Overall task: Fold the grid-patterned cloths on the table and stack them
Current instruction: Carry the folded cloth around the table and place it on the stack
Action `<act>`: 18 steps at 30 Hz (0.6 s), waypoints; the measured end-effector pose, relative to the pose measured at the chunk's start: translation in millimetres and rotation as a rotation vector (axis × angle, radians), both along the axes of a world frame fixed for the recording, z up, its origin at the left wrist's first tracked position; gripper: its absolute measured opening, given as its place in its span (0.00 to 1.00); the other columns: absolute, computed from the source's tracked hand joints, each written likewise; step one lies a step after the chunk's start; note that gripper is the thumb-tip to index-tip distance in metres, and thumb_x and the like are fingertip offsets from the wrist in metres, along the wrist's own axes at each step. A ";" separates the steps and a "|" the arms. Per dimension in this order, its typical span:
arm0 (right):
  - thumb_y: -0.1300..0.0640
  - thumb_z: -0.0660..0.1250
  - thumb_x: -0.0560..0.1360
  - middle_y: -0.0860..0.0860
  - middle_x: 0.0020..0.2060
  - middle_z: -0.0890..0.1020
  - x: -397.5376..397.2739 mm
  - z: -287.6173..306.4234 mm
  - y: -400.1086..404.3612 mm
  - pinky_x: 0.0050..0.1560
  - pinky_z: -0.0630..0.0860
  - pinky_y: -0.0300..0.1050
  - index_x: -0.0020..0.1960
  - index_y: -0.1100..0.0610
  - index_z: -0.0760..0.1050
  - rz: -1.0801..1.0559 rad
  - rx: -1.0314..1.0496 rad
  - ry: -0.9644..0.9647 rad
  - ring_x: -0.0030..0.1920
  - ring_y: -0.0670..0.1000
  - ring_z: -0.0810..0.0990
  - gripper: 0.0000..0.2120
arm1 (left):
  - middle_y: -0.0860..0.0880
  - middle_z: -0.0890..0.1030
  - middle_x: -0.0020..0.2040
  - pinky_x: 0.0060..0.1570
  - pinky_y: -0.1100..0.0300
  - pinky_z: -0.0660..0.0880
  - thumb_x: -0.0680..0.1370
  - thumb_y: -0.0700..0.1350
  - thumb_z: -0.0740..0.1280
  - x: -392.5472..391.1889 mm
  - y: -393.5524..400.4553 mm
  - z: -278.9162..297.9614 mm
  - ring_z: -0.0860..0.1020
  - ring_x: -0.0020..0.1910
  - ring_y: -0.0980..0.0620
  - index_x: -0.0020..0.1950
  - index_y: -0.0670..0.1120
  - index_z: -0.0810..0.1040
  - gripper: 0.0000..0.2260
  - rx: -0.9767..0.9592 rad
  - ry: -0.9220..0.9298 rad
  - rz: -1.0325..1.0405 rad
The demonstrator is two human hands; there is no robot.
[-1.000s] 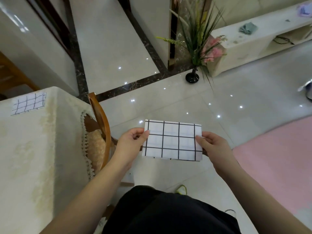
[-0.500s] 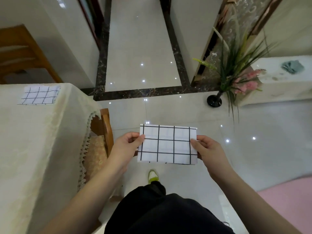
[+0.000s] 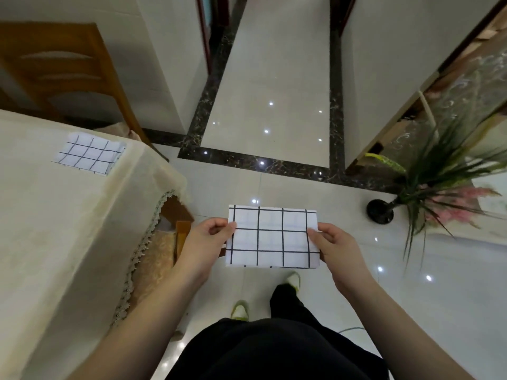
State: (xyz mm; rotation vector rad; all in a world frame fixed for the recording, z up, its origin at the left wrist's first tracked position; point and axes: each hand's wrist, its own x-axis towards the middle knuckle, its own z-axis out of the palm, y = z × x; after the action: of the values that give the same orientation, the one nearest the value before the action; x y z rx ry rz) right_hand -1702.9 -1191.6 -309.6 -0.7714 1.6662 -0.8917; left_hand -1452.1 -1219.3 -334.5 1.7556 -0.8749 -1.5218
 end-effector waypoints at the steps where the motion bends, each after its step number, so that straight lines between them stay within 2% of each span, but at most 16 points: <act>1: 0.59 0.66 0.79 0.49 0.43 0.87 -3.9 -1.5 -16.1 0.49 0.82 0.47 0.53 0.54 0.81 0.019 -0.008 0.007 0.46 0.51 0.86 0.06 | 0.50 0.86 0.47 0.56 0.41 0.78 0.75 0.50 0.72 -3.5 -9.3 -0.8 0.83 0.51 0.45 0.49 0.51 0.84 0.05 0.005 0.000 0.026; 4: 0.58 0.66 0.79 0.47 0.42 0.87 -17.9 -6.3 -66.5 0.44 0.80 0.42 0.52 0.52 0.81 0.068 -0.037 0.003 0.45 0.48 0.85 0.06 | 0.46 0.86 0.47 0.57 0.41 0.78 0.76 0.47 0.72 -18.1 -41.4 -1.7 0.83 0.51 0.42 0.49 0.47 0.83 0.06 0.016 -0.014 0.090; 9: 0.55 0.67 0.78 0.49 0.45 0.87 -40.7 -15.5 -147.7 0.56 0.80 0.52 0.54 0.53 0.81 0.177 -0.007 -0.052 0.48 0.50 0.85 0.07 | 0.50 0.86 0.45 0.53 0.44 0.80 0.76 0.53 0.70 -40.6 -99.0 3.8 0.84 0.48 0.48 0.47 0.53 0.82 0.05 -0.025 -0.188 0.077; 12: 0.56 0.67 0.78 0.50 0.44 0.87 -48.1 -13.0 -191.3 0.55 0.81 0.53 0.53 0.53 0.81 0.246 -0.011 -0.072 0.46 0.50 0.86 0.06 | 0.49 0.86 0.44 0.50 0.44 0.81 0.77 0.51 0.70 -48.5 -129.7 13.2 0.84 0.45 0.48 0.48 0.52 0.82 0.04 -0.047 -0.245 0.123; 18: 0.55 0.68 0.78 0.49 0.46 0.87 -47.2 -11.8 -265.5 0.59 0.79 0.58 0.55 0.53 0.81 0.388 0.001 -0.097 0.50 0.51 0.85 0.08 | 0.48 0.84 0.42 0.48 0.50 0.82 0.78 0.49 0.70 -52.1 -175.8 27.0 0.83 0.44 0.47 0.47 0.50 0.81 0.04 -0.083 -0.368 0.201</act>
State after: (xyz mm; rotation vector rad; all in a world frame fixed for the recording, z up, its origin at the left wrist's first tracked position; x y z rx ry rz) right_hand -1750.1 -1457.1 -321.4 -0.9936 1.3686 -0.6433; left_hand -1504.2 -1395.2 -307.4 2.0285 -0.8899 -1.0371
